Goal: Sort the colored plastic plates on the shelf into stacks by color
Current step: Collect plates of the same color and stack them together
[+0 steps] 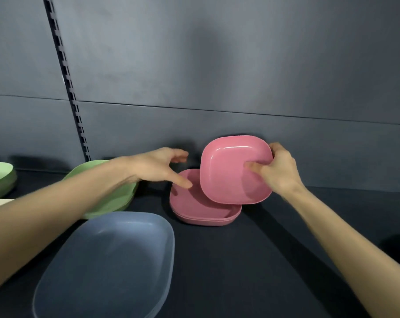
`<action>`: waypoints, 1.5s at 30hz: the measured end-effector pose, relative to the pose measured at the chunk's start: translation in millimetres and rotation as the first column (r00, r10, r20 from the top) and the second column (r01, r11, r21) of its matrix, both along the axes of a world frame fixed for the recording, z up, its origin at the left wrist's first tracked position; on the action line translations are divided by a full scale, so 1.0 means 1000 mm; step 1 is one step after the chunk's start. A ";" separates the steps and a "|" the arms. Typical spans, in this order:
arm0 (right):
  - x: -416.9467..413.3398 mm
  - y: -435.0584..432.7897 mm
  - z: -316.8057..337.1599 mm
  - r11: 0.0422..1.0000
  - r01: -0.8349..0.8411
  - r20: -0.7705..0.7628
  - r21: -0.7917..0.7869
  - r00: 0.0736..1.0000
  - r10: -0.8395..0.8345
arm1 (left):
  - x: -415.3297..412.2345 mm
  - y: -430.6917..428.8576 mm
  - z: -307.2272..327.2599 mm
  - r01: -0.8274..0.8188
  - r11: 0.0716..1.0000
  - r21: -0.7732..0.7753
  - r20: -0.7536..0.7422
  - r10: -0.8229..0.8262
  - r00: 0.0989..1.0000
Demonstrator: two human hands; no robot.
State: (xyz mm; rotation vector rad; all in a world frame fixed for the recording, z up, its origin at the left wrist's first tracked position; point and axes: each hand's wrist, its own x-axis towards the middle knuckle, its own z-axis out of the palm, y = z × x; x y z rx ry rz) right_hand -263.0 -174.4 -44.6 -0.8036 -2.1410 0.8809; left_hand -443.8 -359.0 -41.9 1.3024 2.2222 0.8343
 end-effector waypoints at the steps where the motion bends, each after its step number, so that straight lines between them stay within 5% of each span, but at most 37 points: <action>1: -0.003 -0.003 -0.001 1.000 -0.017 -0.004 -0.011 1.000 0.017 | 0.000 -0.002 0.004 0.001 0.999 0.052 0.085 -0.005 0.996; 4: -0.013 -0.015 -0.005 0.996 -0.075 -0.012 -0.046 0.997 0.074 | 0.012 0.002 0.000 -0.057 0.980 0.190 0.153 0.028 0.988; 8: -0.026 -0.025 -0.015 0.993 -0.119 0.069 -0.009 0.990 0.119 | 0.015 0.009 -0.015 -0.083 0.947 0.309 -0.137 0.131 0.982; 13: -0.032 -0.025 -0.032 0.977 -0.153 0.330 0.148 0.939 0.097 | 0.016 0.006 -0.027 -0.135 0.960 0.245 -0.314 0.211 0.926; 17: -0.033 -0.017 -0.034 0.967 -0.251 0.351 0.052 0.911 0.218 | 0.017 0.012 -0.031 -0.162 0.977 0.139 -0.419 0.206 0.884; 27: -0.035 -0.008 -0.035 0.914 -0.400 0.385 -0.065 0.835 0.393 | 0.018 0.011 -0.027 -0.120 0.993 0.003 -0.325 0.115 0.939; 45: -0.034 -0.015 -0.026 0.931 -0.366 0.499 -0.003 0.806 0.319 | 0.022 0.008 -0.025 -0.092 0.993 -0.070 -0.398 0.057 0.916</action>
